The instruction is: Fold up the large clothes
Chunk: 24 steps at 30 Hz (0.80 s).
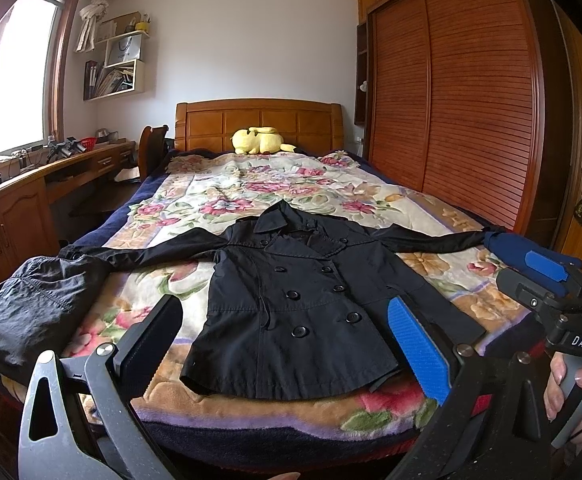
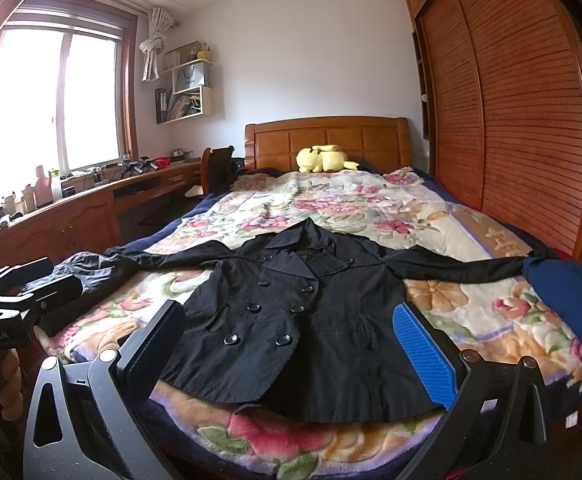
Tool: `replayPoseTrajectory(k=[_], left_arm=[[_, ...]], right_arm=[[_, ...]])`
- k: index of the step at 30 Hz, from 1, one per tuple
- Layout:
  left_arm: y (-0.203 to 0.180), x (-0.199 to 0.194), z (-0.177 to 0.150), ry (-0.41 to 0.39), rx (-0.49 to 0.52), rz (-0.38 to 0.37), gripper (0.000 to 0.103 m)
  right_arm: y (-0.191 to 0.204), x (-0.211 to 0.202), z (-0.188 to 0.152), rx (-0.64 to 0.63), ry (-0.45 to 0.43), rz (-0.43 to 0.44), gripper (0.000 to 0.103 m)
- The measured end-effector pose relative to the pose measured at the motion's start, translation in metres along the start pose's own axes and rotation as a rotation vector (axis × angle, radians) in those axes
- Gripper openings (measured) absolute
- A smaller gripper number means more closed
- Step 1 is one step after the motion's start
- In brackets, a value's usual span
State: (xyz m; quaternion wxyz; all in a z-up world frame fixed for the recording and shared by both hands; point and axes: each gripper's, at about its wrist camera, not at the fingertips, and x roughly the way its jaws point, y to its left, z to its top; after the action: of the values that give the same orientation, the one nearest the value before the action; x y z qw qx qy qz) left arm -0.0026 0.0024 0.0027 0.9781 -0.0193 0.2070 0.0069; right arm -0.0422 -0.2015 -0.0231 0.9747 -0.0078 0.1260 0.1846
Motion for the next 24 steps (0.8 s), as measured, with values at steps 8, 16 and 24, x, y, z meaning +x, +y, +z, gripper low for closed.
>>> replayPoseTrajectory(k=[8,16,24], left_arm=[[0.001,0.0,-0.001,-0.001,0.0,-0.001,0.103],[0.003,0.008,-0.004,0.014,-0.008,0.011,0.103],[0.032,0.039,-0.017,0.059,-0.053,0.053,0.103]], right_arm=[[0.0,-0.001,0.0,-0.001,-0.001,0.001,0.103],[0.0,0.006,0.001,-0.01,0.011,0.008,0.103],[-0.001,0.039,0.003,-0.039,0.046,0.035,0.103]])
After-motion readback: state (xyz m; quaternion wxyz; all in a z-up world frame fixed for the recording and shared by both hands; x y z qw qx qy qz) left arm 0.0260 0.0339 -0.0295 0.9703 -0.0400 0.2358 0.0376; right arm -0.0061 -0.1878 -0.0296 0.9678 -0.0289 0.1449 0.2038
